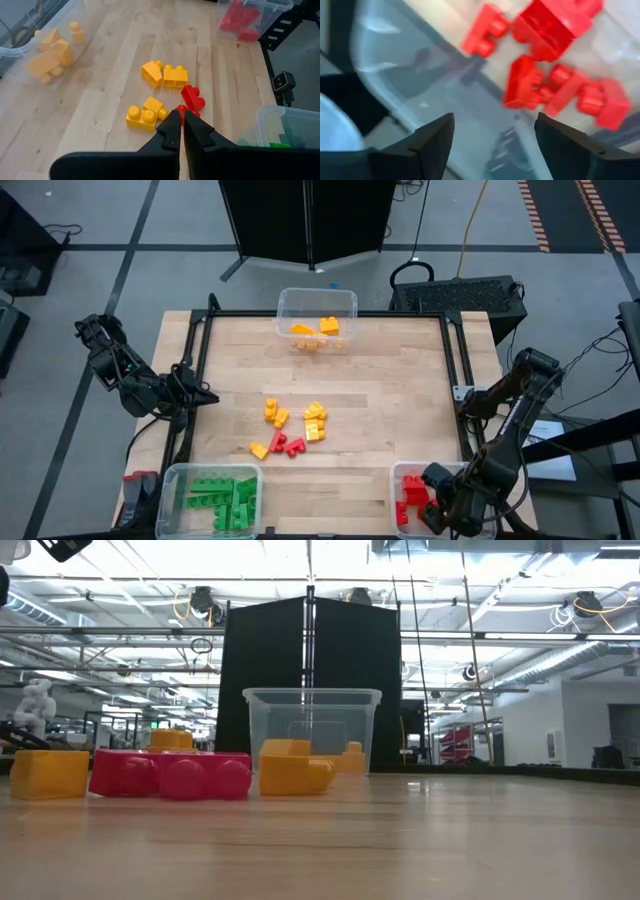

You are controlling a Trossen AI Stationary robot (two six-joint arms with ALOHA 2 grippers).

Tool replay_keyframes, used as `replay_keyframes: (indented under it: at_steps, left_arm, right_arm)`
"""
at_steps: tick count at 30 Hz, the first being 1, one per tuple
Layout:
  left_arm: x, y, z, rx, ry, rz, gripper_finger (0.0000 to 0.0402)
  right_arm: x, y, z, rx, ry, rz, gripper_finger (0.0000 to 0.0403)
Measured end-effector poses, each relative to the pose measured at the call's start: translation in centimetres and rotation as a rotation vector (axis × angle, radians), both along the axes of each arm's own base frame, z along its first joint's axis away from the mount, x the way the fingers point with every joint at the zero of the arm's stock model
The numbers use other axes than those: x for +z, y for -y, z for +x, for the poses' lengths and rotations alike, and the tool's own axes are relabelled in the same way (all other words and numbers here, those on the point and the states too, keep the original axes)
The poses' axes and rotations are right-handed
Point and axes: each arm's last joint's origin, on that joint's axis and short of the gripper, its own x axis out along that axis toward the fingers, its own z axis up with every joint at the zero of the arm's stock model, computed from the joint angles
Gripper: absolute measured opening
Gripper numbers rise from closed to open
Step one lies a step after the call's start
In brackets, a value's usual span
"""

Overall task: Sort blocks
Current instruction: Put the yellow game piece into the top transparent bin

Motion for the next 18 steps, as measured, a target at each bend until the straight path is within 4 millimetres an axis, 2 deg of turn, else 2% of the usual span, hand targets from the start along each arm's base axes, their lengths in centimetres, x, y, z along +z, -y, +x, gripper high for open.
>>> replay_keyframes:
  at_steps: [4,8,11,14,18]
  left_arm:
    - [0.0,0.0,0.0,0.000,0.000,0.000,0.0003]
    - [0.0,0.0,0.0,0.000,0.000,0.000,0.0003]
    - [0.0,0.0,0.0,0.000,0.000,0.000,0.0003]
    - [0.0,0.0,0.0,0.000,0.000,0.000,0.0003]
    - [0.0,0.0,0.0,0.000,0.000,-0.001,0.0003]
  right_arm:
    - [3.0,0.7,1.5,-0.129,0.043,0.099,0.0267]
    - [6.8,2.1,4.2,-0.212,0.280,0.152,0.0267]
    - [9.5,3.4,6.7,-0.198,0.578,0.078,0.0267]
    - [11.6,5.4,9.4,-0.156,0.869,-0.069,0.0267]
    - [12.2,8.5,12.7,-0.060,1.041,-0.335,0.0267]
